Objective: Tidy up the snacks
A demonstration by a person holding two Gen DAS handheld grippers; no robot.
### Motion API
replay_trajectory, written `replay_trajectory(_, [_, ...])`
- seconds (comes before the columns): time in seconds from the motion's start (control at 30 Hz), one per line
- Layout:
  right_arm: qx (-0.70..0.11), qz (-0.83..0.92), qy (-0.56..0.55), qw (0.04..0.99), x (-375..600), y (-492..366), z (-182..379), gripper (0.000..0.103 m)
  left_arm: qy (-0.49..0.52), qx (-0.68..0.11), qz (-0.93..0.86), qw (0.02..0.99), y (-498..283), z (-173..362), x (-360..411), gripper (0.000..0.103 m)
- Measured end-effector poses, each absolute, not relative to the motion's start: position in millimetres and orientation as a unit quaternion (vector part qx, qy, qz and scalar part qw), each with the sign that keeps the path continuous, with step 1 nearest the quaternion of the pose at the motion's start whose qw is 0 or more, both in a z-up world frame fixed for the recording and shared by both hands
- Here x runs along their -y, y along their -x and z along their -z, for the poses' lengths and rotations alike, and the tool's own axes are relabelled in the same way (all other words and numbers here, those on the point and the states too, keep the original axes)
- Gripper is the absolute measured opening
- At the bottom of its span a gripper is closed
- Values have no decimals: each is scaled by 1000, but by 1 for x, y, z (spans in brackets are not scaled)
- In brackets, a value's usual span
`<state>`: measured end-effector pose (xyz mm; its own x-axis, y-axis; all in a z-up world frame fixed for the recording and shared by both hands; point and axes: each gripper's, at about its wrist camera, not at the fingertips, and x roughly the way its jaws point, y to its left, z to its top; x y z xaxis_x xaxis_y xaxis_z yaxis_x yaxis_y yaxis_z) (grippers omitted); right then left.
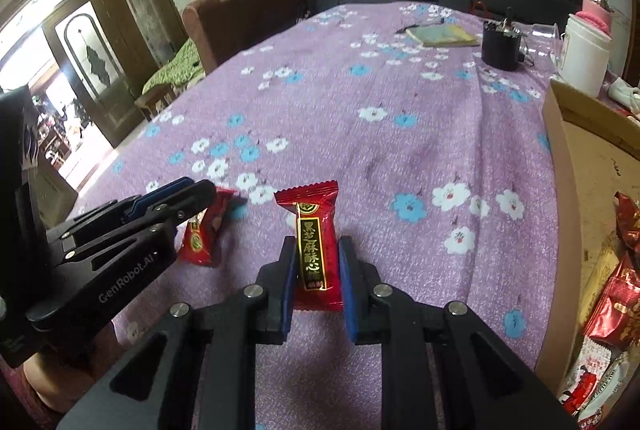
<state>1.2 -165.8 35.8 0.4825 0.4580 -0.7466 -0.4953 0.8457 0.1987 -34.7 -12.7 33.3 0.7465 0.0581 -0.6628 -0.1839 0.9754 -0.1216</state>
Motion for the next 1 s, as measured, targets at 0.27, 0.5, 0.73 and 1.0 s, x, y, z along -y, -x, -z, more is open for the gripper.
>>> replay_trajectory(0.27, [-415, -278, 13, 866, 168, 0, -41, 19, 75, -320, -83, 941, 43, -43, 13, 20])
replay_trajectory(0.5, [-409, -277, 8, 870, 170, 1, -44, 19, 68, -309, -90, 944, 45, -46, 15, 20])
replay_trajectory(0.73, [-402, -277, 7, 873, 170, 2, -47, 19, 63, -303, -90, 947, 47, -47, 18, 20])
replay_trajectory(1.0, [-400, -277, 7, 874, 171, 3, -48, 19, 59, -295, -92, 949, 49, -49, 20, 20])
